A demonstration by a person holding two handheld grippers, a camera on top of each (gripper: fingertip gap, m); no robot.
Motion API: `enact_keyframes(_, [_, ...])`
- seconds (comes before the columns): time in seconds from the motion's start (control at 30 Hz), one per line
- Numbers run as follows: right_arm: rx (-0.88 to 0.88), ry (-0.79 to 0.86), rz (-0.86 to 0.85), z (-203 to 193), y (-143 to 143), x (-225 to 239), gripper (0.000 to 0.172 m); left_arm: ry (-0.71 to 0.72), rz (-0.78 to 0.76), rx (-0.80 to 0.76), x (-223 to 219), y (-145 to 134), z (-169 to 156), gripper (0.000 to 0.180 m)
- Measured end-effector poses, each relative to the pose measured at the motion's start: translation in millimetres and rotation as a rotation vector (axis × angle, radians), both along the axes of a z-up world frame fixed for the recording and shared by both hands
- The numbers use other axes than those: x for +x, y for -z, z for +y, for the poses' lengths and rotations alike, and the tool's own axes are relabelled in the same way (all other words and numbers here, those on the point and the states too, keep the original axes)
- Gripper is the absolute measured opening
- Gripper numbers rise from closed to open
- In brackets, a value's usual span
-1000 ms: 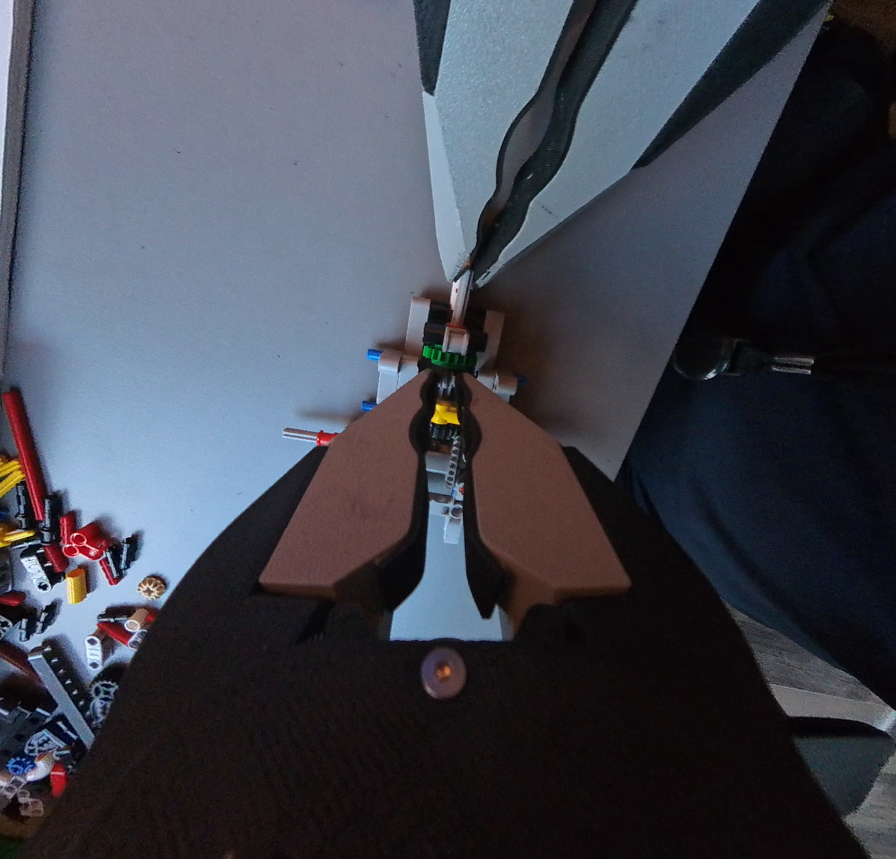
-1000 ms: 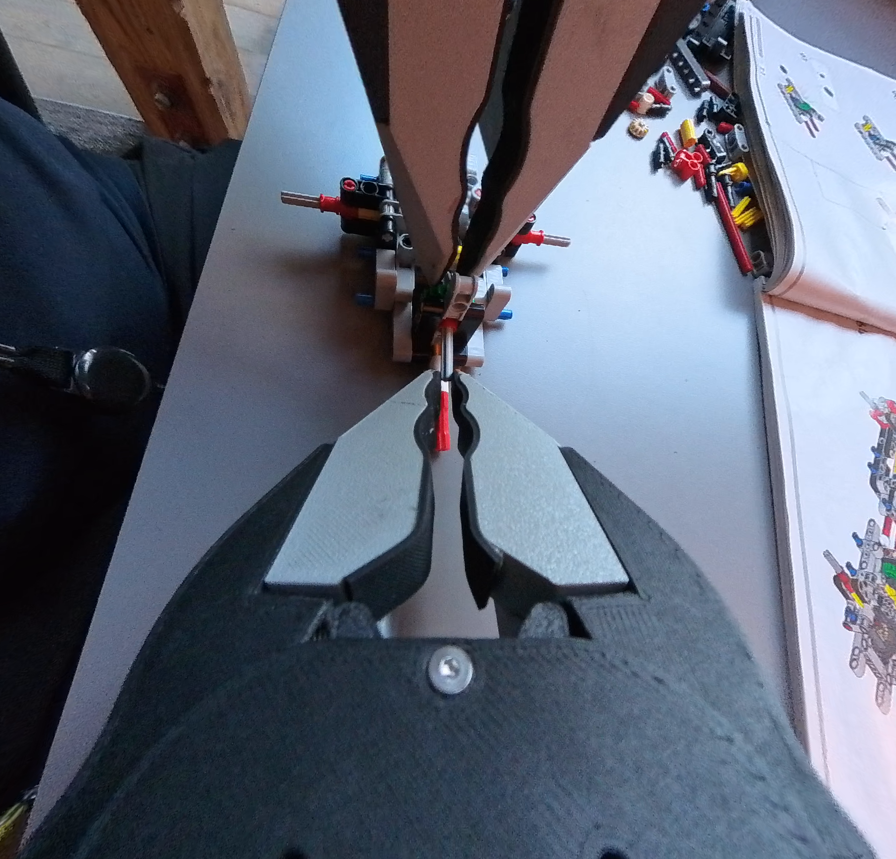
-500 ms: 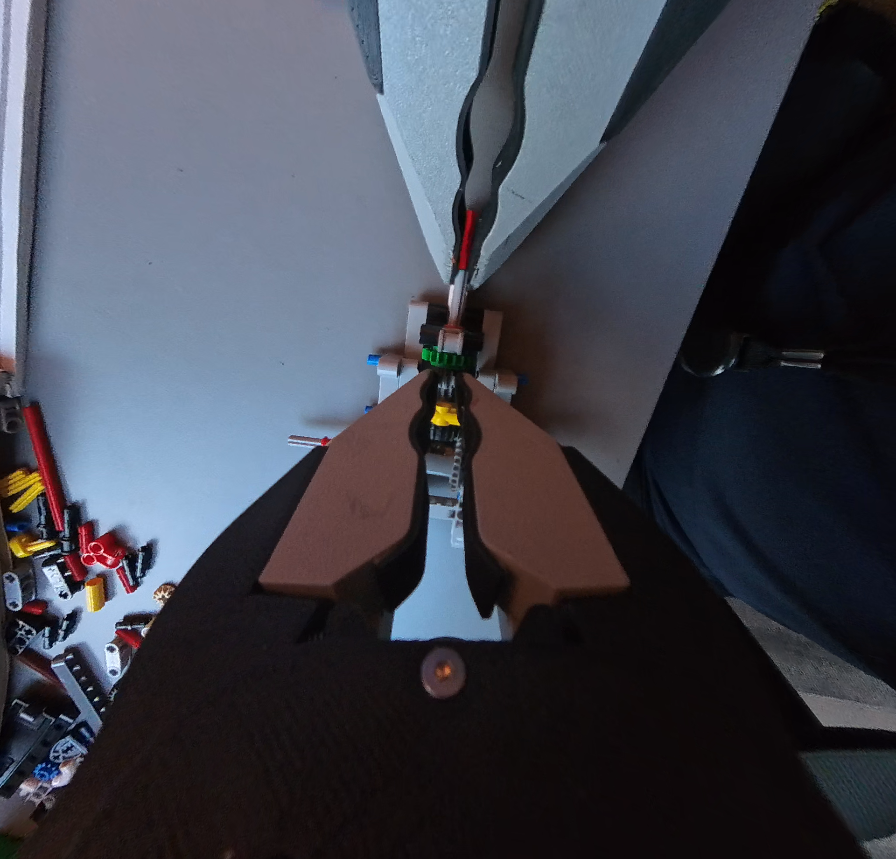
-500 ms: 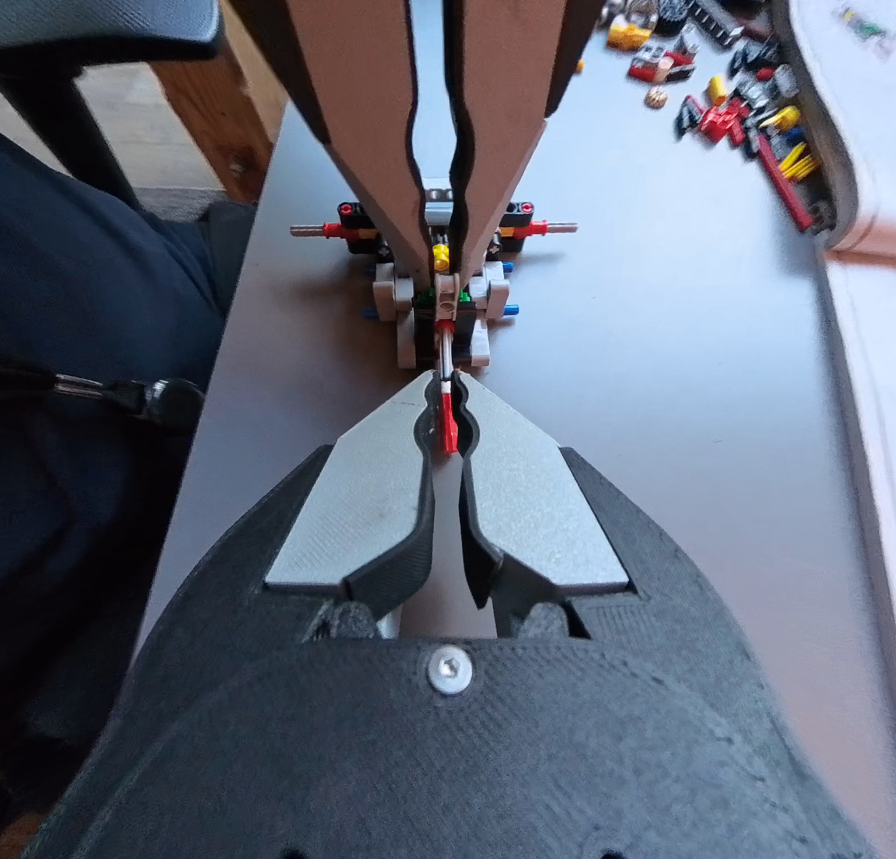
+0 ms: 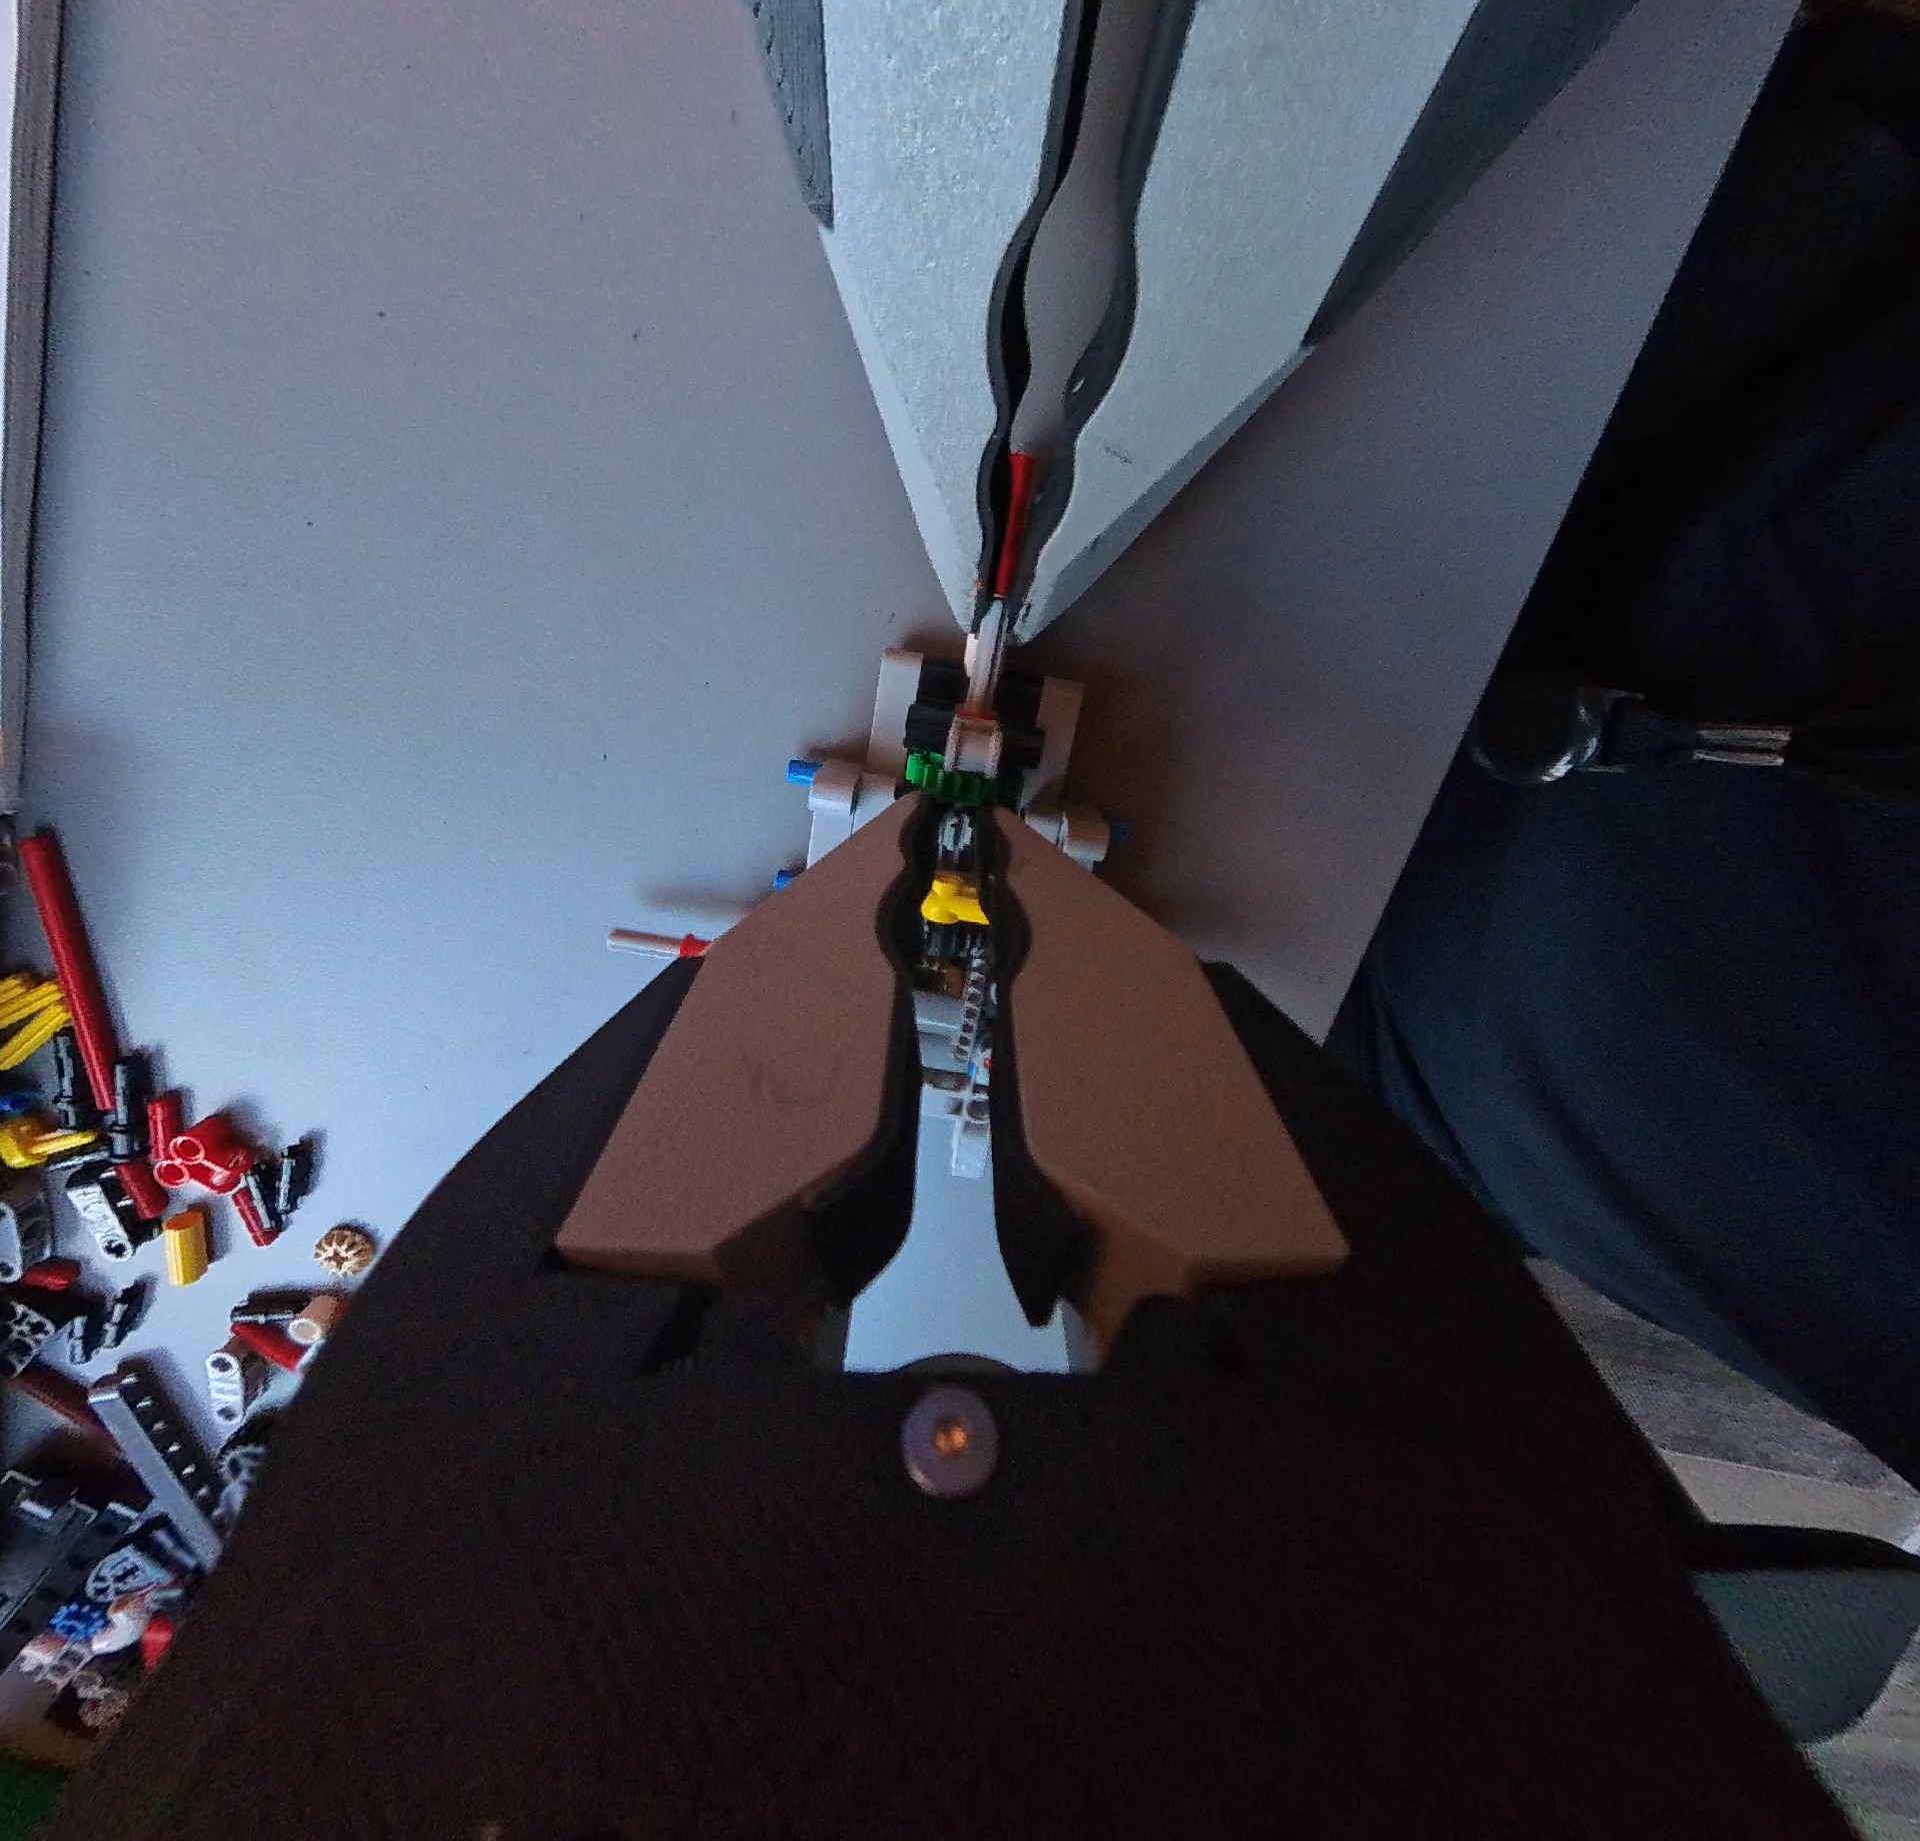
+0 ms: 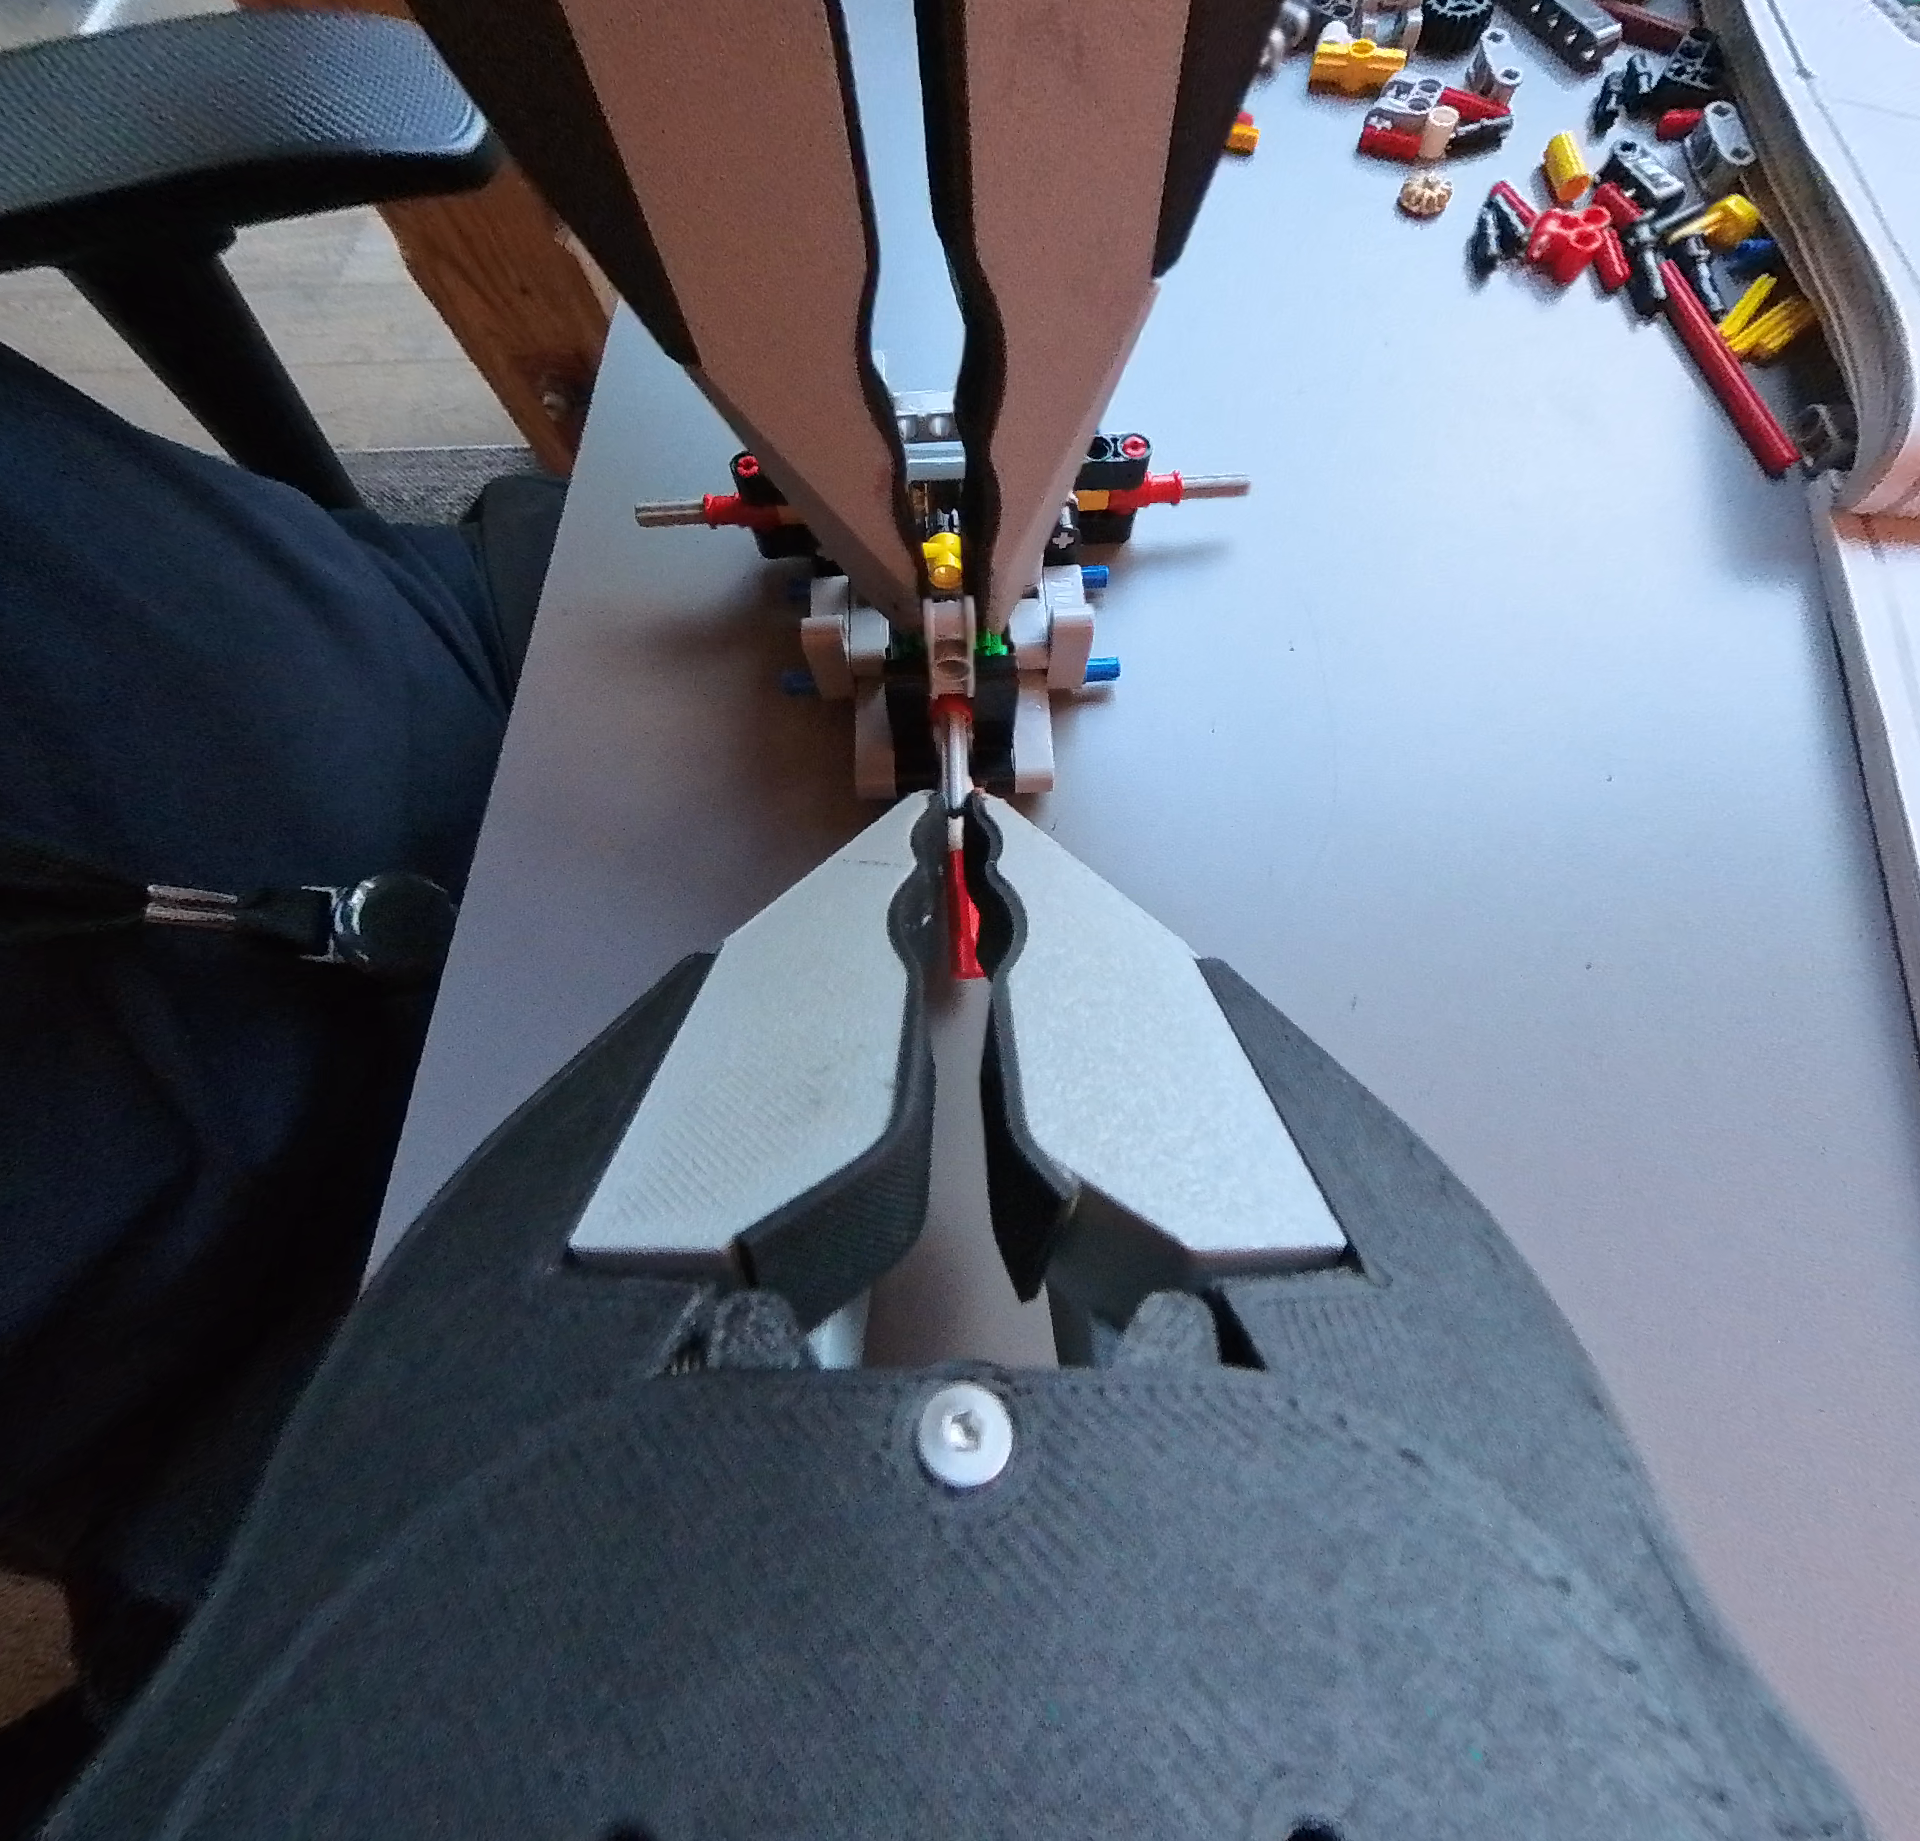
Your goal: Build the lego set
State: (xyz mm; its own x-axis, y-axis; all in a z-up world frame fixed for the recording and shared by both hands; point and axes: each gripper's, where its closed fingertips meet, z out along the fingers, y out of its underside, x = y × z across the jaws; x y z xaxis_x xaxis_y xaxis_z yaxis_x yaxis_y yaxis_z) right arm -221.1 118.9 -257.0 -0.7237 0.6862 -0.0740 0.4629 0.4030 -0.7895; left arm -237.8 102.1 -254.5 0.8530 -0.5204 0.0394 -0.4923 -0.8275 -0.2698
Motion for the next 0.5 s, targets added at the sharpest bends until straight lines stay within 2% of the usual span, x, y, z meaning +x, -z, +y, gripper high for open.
enact_keyframes(0.3, [0.03, 0.002, 0.02, -5.0, -2.0, 0.6, 0.0, 0.005, 0.028, -0.025, -2.5, 0.2, -0.4, 0.0])
enact_keyframes(0.4, [0.032, -0.057, 0.009, -20.1, 2.7, 5.1, 0.0, -0.013, 0.04, 0.059, -6.3, -1.7, 10.9, 0.0])
enact_keyframes(0.43, [0.025, -0.096, 0.007, -33.1, 2.9, 7.7, 0.0, -0.003, -0.018, 0.124, 3.8, -6.4, 20.9, 0.0])
enact_keyframes(0.47, [0.041, -0.085, 0.015, -42.1, 3.7, 6.2, 0.0, 0.028, -0.14, 0.125, 24.5, -11.6, 24.2, 0.0])
enact_keyframes(0.5, [0.076, -0.095, 0.019, -42.6, 6.6, 5.6, 0.0, 0.015, -0.091, 0.054, 20.0, -3.0, 20.9, 0.0])
